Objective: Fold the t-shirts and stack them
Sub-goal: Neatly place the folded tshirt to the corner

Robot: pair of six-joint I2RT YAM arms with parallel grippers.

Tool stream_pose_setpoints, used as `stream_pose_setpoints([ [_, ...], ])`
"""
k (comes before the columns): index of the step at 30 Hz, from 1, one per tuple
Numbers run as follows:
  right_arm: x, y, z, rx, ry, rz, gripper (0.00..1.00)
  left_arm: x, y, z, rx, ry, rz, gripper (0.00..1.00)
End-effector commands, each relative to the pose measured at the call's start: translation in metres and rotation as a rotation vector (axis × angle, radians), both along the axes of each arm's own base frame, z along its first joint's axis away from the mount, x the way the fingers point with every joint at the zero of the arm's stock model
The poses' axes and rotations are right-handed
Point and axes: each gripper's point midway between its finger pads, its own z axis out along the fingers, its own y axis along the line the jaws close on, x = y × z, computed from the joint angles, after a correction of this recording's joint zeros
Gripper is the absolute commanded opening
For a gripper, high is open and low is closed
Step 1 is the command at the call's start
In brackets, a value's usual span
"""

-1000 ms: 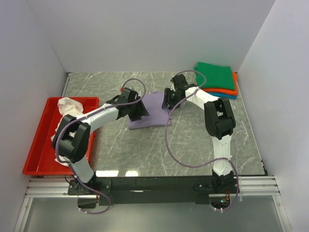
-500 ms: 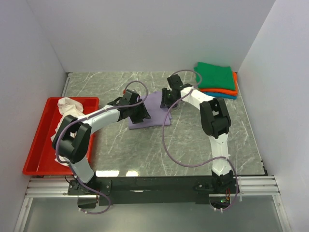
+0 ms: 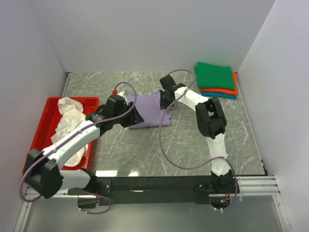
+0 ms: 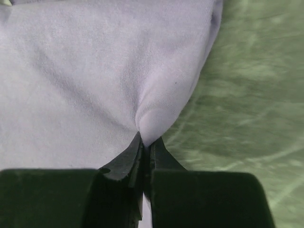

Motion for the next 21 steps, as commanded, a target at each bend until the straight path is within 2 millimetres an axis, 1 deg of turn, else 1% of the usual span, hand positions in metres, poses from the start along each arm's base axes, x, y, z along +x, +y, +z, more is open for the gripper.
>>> stream_pose_setpoints([
  [1,0.011,-0.036,0.002,-0.207,-0.022,-0.036,0.0,-0.013,0.018,0.011,0.055,-0.062,-0.022,0.51],
  [3,0.013,-0.046,0.003,-0.265,-0.005,-0.035,0.0,-0.02,0.023,0.018,0.06,-0.092,-0.032,0.51],
  [4,0.019,-0.053,0.012,-0.296,-0.022,-0.042,0.0,-0.023,0.026,0.021,0.061,-0.1,-0.032,0.5],
  [5,0.024,-0.057,0.016,-0.302,-0.036,-0.051,0.0,-0.023,0.03,0.02,0.082,-0.107,-0.03,0.5],
  [6,0.031,-0.067,0.021,-0.311,-0.055,-0.064,0.0,-0.024,0.032,0.021,0.092,-0.11,-0.029,0.5],
  [7,0.038,-0.072,0.027,-0.309,-0.077,-0.07,0.0,-0.026,0.035,0.019,0.104,-0.107,-0.029,0.5],
  [8,0.047,-0.073,0.036,-0.296,-0.115,-0.068,0.0,-0.025,0.036,0.019,0.116,-0.114,-0.036,0.5],
  [9,0.055,-0.082,0.041,-0.311,-0.136,-0.05,0.0,-0.025,0.038,0.019,0.128,-0.117,-0.036,0.5],
  [10,0.065,-0.085,0.055,-0.314,-0.17,-0.046,0.0,-0.024,0.04,0.018,0.144,-0.116,-0.034,0.49],
  [11,0.072,-0.092,0.054,-0.352,-0.178,-0.05,0.0,-0.024,0.042,0.016,0.16,-0.118,-0.04,0.49],
  [12,0.079,-0.1,0.059,-0.392,-0.192,-0.027,0.0,-0.023,0.044,0.015,0.176,-0.122,-0.034,0.49],
  [13,0.095,-0.107,0.08,-0.409,-0.244,-0.048,0.0,-0.022,0.045,0.014,0.183,-0.122,-0.033,0.49],
  [14,0.097,-0.116,0.075,-0.45,-0.224,-0.043,0.0,-0.021,0.046,0.014,0.195,-0.128,-0.042,0.49],
  [15,0.109,-0.127,0.091,-0.483,-0.261,-0.04,0.0,-0.019,0.047,0.012,0.211,-0.13,-0.037,0.48],
  [16,0.115,-0.133,0.093,-0.506,-0.27,-0.037,0.0,-0.016,0.048,0.015,0.223,-0.141,-0.041,0.48],
  [17,0.12,-0.143,0.099,-0.562,-0.29,-0.018,0.0,-0.016,0.049,0.015,0.232,-0.14,-0.047,0.48],
  [18,0.129,-0.152,0.105,-0.58,-0.323,-0.034,0.0,-0.015,0.049,0.016,0.238,-0.144,-0.051,0.48],
  [21,0.142,-0.17,0.122,-0.63,-0.376,-0.03,0.0,-0.008,0.053,0.019,0.267,-0.161,-0.044,0.48],
])
